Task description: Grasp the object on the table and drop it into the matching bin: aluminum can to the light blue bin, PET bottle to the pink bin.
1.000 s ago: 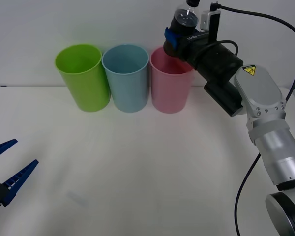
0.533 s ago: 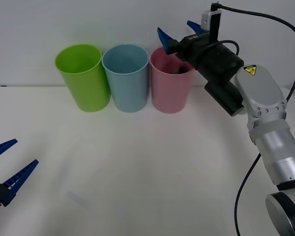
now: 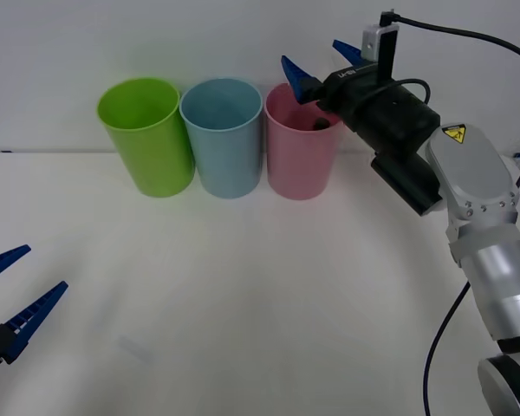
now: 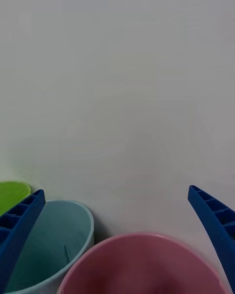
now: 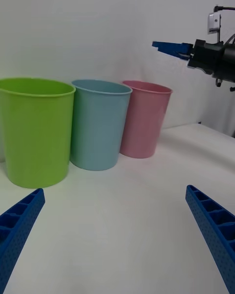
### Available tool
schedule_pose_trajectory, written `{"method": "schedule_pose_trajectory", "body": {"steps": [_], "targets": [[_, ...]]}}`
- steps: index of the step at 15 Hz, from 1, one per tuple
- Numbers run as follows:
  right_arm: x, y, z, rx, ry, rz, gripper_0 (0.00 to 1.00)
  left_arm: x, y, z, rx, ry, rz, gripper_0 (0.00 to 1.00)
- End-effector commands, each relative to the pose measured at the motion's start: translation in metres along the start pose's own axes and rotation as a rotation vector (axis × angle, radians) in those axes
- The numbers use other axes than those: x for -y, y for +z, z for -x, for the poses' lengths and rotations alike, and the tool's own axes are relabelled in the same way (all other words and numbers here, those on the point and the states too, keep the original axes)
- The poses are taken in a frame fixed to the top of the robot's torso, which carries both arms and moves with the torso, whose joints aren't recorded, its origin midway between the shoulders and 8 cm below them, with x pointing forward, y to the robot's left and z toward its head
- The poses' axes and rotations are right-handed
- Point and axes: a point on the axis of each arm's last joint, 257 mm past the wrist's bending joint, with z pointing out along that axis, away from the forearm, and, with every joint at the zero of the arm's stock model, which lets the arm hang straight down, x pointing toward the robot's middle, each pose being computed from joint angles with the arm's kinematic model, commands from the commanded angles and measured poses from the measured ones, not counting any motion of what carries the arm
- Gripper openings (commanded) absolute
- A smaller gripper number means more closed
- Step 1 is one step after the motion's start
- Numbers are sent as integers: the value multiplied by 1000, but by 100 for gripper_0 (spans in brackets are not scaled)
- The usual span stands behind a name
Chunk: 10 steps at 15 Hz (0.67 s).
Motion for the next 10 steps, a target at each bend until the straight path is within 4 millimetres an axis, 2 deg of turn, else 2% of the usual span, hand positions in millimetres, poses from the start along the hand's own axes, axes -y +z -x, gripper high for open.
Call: {"method": "schedule_pose_trajectory", "body": {"steps": [1, 6, 10], "targets": [[-2, -16, 1, 4, -14, 16, 100, 0, 0, 0, 0, 0, 0, 100], [-9, -52, 6, 13, -40, 49, 100, 0, 0, 0, 0, 0, 0, 100], [-11, -91, -2, -13, -59, 95, 100, 0, 0, 0, 0, 0, 0, 100]]}}
